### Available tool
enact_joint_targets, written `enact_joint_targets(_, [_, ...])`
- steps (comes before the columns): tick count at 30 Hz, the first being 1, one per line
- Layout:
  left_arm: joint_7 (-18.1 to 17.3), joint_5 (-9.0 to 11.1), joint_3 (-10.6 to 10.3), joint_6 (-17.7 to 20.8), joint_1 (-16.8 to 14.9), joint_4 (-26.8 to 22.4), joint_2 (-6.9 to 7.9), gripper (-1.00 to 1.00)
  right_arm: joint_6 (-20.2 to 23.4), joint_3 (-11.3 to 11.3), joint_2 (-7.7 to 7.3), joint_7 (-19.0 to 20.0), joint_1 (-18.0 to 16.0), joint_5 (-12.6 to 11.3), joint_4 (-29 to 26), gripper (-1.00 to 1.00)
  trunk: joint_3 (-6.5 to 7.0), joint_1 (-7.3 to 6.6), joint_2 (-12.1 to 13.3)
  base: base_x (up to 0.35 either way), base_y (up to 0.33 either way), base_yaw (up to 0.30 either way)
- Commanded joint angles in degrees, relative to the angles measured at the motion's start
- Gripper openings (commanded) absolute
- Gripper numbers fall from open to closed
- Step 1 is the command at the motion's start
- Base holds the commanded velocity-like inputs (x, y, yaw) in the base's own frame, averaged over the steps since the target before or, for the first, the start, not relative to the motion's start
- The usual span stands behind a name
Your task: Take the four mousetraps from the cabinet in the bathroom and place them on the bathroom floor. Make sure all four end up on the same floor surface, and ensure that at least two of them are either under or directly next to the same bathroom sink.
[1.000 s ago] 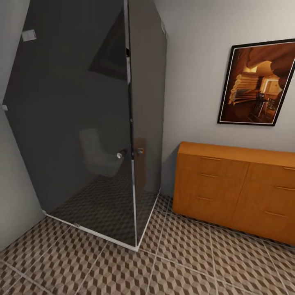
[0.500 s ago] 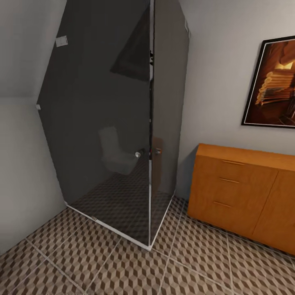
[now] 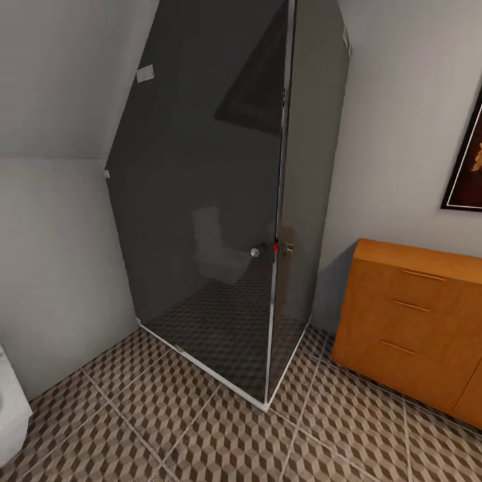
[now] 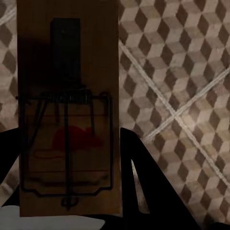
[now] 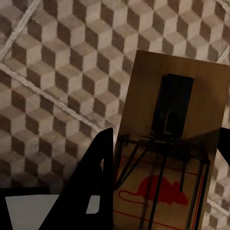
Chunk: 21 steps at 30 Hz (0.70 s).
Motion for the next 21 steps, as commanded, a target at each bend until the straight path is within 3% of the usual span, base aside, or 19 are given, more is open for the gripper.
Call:
enact_joint_targets(1, [0.4,0.3,-0.5,-0.1,0.0,0.0,-0.03,-1.00,0.2,0.0,-0.02,0.0,-0.1,0.3,0.1,-1.00,-0.06,0.00,0.0,0.000,0.000,0.272])
enact_joint_targets(17, [0.7,0.5,-0.4,-0.7,1.3,0.0,-0.03,-1.00,0.2,0.0,-0.09,-0.1,-0.1,0.3,0.1,-1.00,-0.06,0.00,0.0,0.000,0.000,0.272])
enact_joint_targets(21, [0.7,1.3,-0.4,-0.7,2.0,0.0,-0.03,-1.00,0.2,0.0,-0.07,-0.1,-0.1,0.3,0.1,-1.00,-0.06,0.00,0.0,0.000,0.000,0.272])
